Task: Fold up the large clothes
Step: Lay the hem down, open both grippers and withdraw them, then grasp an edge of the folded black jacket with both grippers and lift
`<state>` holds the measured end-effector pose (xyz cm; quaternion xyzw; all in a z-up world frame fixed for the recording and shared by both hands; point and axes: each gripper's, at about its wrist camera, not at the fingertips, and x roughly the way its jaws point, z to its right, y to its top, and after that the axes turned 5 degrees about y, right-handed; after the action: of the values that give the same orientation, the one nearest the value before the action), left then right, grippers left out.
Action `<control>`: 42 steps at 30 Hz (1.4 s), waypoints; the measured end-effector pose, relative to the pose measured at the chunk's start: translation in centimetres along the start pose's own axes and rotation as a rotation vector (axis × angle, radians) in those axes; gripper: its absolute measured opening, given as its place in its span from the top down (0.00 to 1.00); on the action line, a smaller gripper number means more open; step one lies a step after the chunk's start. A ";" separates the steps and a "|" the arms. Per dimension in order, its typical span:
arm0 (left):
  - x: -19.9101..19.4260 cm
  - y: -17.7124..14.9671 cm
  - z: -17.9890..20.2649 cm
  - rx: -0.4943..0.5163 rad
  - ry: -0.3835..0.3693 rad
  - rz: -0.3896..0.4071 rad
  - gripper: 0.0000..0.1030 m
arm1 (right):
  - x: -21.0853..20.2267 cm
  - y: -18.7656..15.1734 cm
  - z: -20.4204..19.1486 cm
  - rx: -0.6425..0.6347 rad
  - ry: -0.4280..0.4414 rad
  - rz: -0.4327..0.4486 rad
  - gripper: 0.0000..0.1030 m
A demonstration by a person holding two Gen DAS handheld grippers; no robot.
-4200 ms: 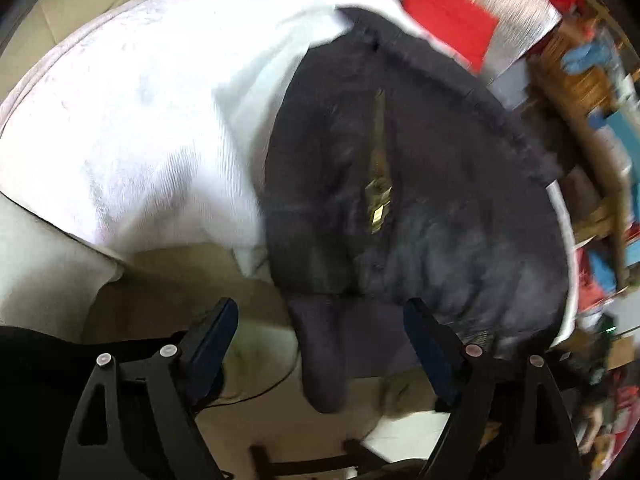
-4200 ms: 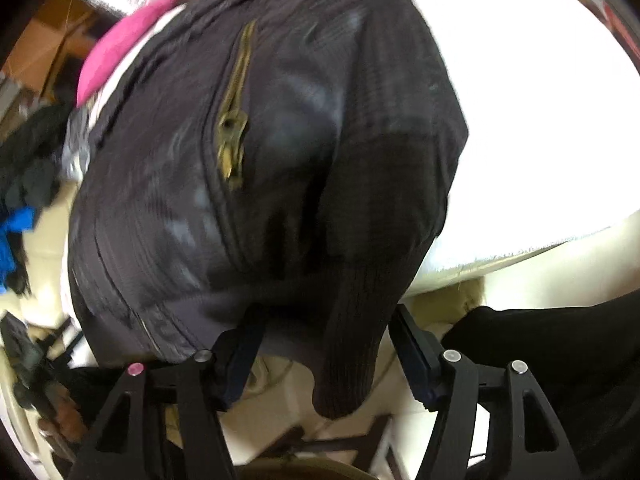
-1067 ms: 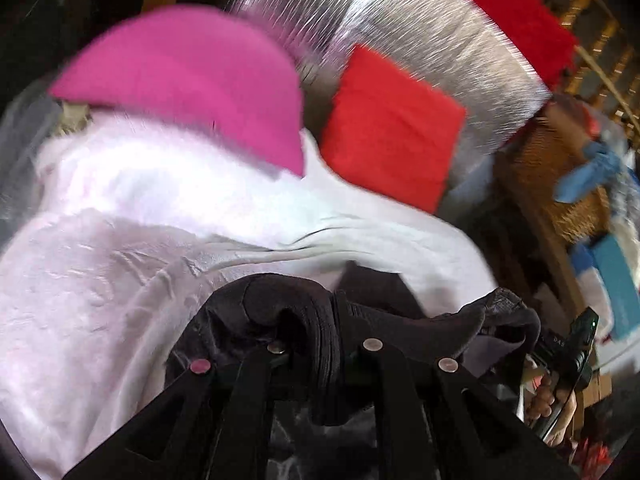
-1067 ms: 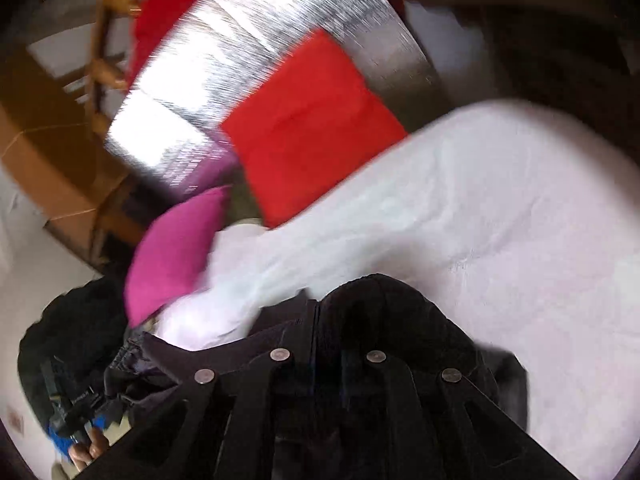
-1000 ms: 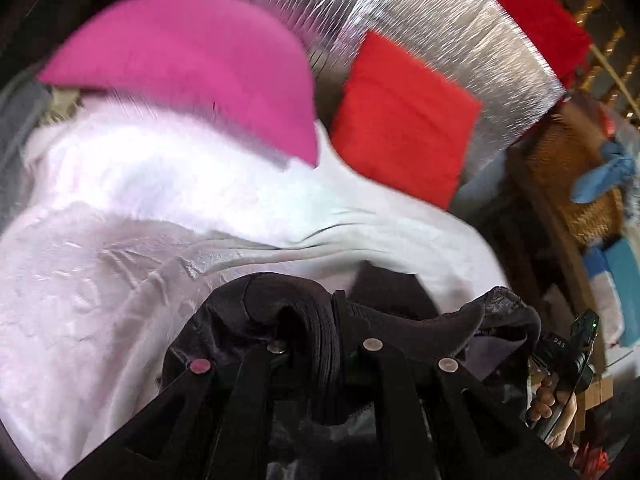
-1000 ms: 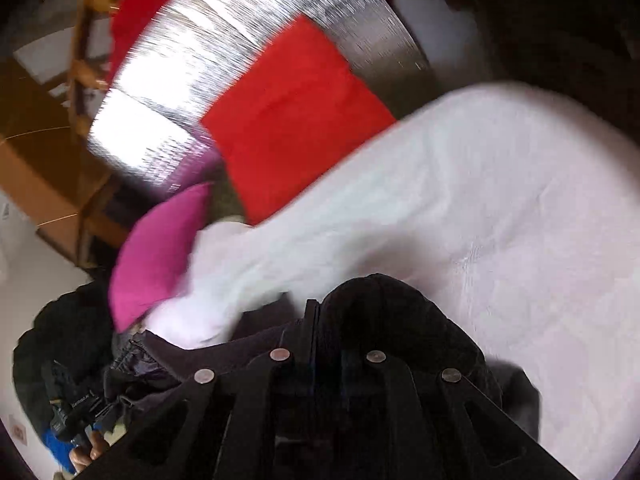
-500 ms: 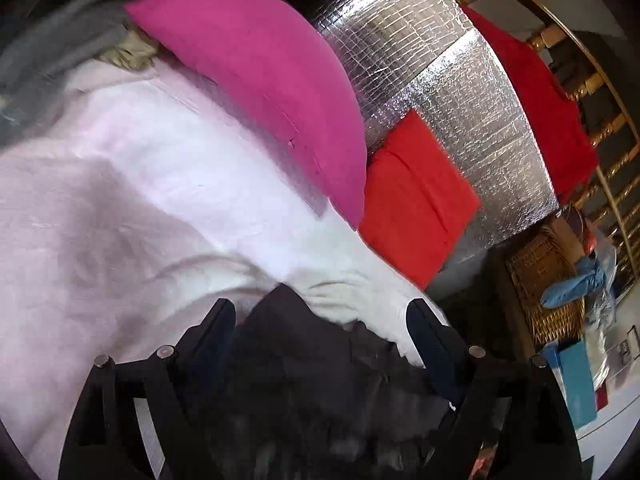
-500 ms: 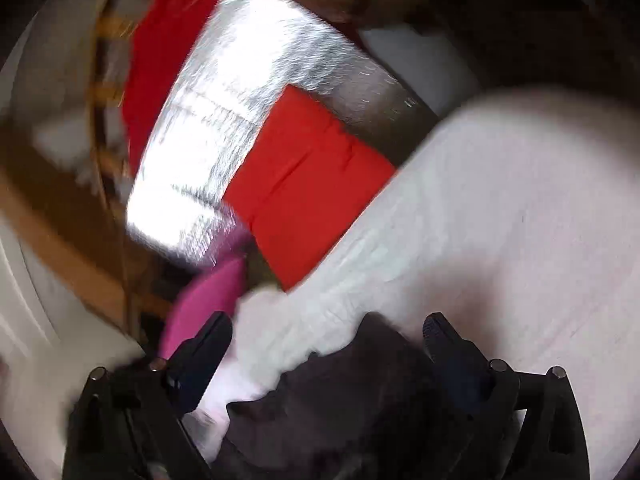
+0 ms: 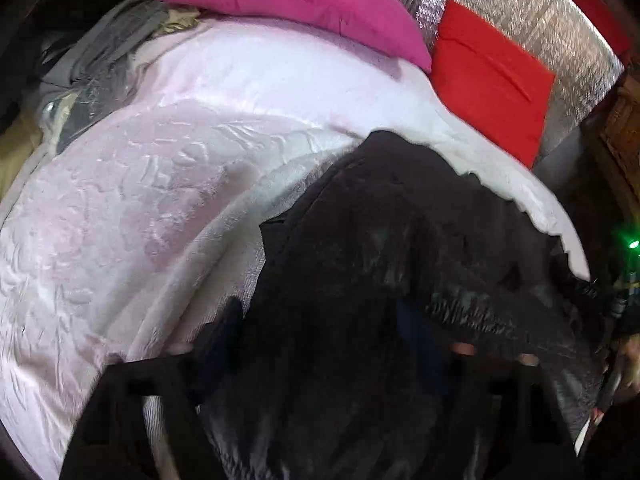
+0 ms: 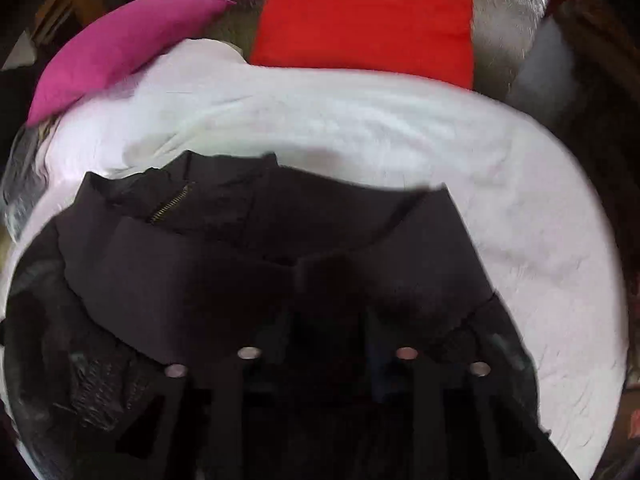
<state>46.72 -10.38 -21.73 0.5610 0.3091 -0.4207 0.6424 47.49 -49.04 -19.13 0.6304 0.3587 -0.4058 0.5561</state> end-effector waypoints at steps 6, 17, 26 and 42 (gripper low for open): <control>2.4 1.8 1.0 -0.024 0.004 0.091 0.52 | -2.8 1.9 3.3 0.175 -0.029 0.219 0.92; 0.6 1.4 0.6 -0.010 0.040 0.058 0.39 | -2.2 -2.4 9.6 0.563 0.389 0.254 0.67; -6.4 -1.7 -3.3 -0.035 0.048 0.113 0.21 | -14.8 -12.5 13.9 0.551 0.373 0.351 0.10; -4.5 -4.8 -3.2 0.013 0.226 0.093 0.21 | -13.2 -21.2 11.6 0.593 0.258 0.287 0.36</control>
<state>40.69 -6.43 -20.62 0.6226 0.3507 -0.3265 0.6187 21.56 -57.96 -16.46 0.8545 0.2003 -0.3271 0.3504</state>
